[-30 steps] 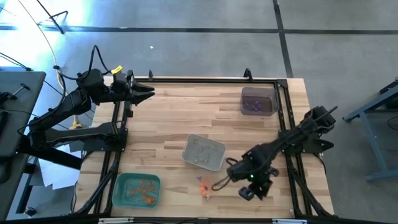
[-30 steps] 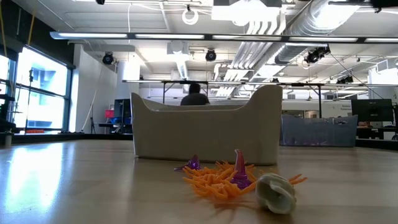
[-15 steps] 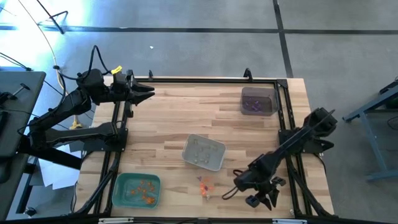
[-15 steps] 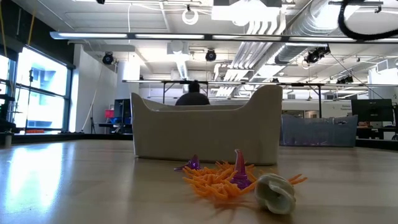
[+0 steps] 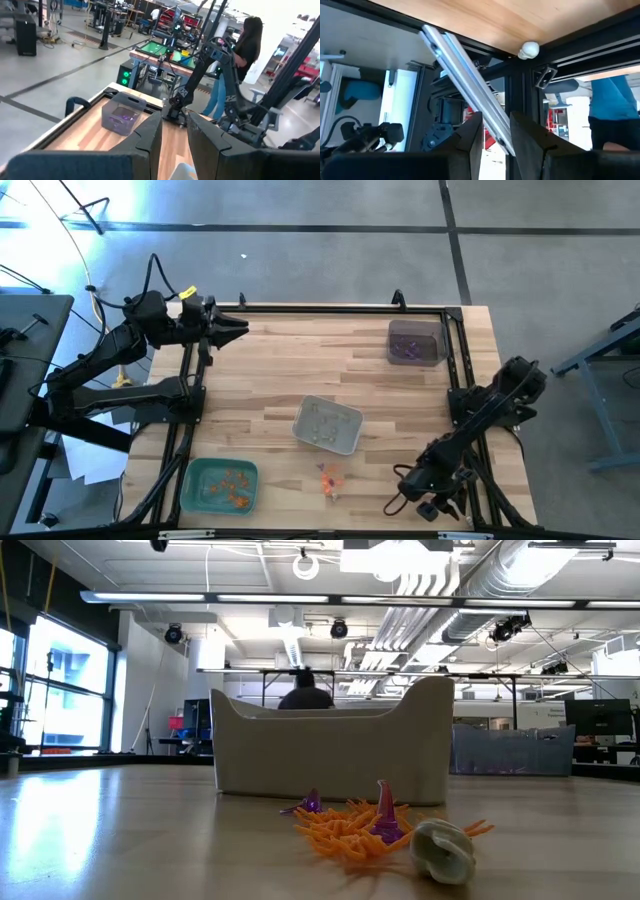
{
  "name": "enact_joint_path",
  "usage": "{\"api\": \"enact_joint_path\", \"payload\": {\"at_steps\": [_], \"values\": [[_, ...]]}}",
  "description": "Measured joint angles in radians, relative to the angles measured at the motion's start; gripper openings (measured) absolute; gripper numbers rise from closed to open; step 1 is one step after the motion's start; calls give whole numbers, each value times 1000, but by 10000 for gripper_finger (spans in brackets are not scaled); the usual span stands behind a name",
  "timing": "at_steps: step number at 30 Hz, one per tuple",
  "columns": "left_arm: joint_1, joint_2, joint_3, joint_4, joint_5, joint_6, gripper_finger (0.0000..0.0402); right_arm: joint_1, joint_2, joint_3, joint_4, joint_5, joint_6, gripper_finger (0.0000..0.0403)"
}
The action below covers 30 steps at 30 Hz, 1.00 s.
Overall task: Sort Halloween decoration
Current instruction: Put the white skull toy into the white bin
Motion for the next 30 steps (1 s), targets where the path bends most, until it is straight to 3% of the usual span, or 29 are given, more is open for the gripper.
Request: {"api": "enact_joint_path", "payload": {"at_steps": [13, 21, 25, 30], "values": [[0, 0, 0, 0, 2, -74, 76, 57, 0, -109, 200, -37, 92, 94], [0, 0, 0, 0, 3, -74, 76, 55, 4, -131, 316, 116, 148, 97], [0, 0, 0, 0, 4, -74, 76, 59, 35, -139, 391, 160, 179, 120], [0, 0, 0, 0, 4, -73, 76, 84, 88, -139, 418, 117, 195, 160]]}}
